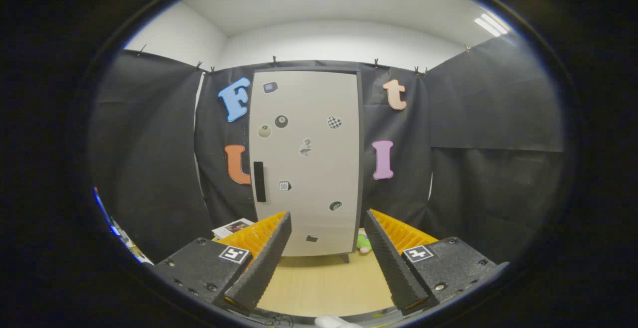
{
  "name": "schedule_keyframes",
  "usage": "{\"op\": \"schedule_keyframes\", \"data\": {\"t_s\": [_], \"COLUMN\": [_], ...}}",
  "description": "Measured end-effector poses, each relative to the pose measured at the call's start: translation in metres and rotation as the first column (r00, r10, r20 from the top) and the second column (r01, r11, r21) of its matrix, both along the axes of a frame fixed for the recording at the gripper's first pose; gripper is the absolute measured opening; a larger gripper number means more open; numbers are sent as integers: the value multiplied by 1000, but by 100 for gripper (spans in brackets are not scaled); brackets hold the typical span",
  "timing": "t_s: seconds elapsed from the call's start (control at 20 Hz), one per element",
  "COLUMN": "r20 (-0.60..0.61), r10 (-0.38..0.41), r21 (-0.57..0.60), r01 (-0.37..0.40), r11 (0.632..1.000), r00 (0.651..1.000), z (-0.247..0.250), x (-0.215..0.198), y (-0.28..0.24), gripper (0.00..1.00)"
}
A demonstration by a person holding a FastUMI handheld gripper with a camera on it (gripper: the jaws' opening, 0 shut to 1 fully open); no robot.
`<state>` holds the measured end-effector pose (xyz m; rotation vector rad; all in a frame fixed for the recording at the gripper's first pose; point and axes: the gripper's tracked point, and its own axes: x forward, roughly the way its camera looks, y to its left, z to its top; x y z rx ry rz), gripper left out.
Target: Open the shoe cabinet door, grab the shoes and put them into the shoe cabinet, then close the shoe cabinet door.
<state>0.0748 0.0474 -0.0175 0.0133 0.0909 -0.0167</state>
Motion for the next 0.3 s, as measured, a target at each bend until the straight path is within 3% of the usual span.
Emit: {"op": "schedule_keyframes", "data": {"t_s": [0.3], "r20": [-1], "r10": [8], "r21": [-3], "r01": [-8], "r11": [1000], "r00": [1000], "z": [2], "x": [-5], "y": [4], "gripper": [97]}}
